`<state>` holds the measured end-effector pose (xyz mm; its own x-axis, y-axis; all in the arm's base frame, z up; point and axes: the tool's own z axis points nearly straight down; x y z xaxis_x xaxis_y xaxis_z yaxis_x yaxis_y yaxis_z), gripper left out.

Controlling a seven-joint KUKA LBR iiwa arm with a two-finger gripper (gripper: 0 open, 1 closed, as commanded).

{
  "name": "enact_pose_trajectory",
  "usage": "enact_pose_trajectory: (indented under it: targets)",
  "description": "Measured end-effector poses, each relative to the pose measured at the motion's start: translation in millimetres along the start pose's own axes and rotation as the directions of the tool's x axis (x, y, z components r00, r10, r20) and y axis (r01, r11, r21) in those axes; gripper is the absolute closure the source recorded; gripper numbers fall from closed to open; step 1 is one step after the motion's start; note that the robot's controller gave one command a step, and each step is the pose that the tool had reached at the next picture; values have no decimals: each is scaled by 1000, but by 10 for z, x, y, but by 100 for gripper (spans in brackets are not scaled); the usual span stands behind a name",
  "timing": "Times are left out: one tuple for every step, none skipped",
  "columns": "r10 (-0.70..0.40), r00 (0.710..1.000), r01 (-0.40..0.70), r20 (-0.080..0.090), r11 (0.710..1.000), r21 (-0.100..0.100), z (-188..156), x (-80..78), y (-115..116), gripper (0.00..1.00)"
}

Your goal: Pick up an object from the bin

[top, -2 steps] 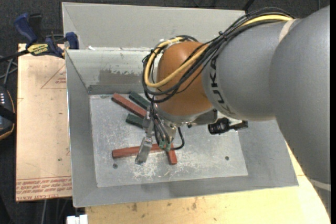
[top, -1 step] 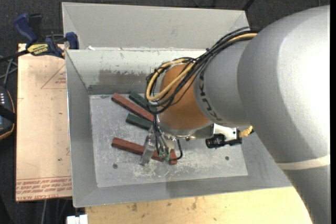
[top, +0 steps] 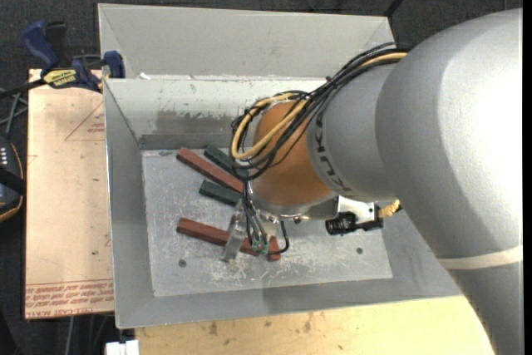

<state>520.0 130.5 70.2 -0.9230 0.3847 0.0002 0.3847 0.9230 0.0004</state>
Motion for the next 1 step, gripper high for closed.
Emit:
enact_pose_trajectory:
  targets:
    - [-102, 995, 102, 3, 995, -1, -1627, 1, -418, 100]
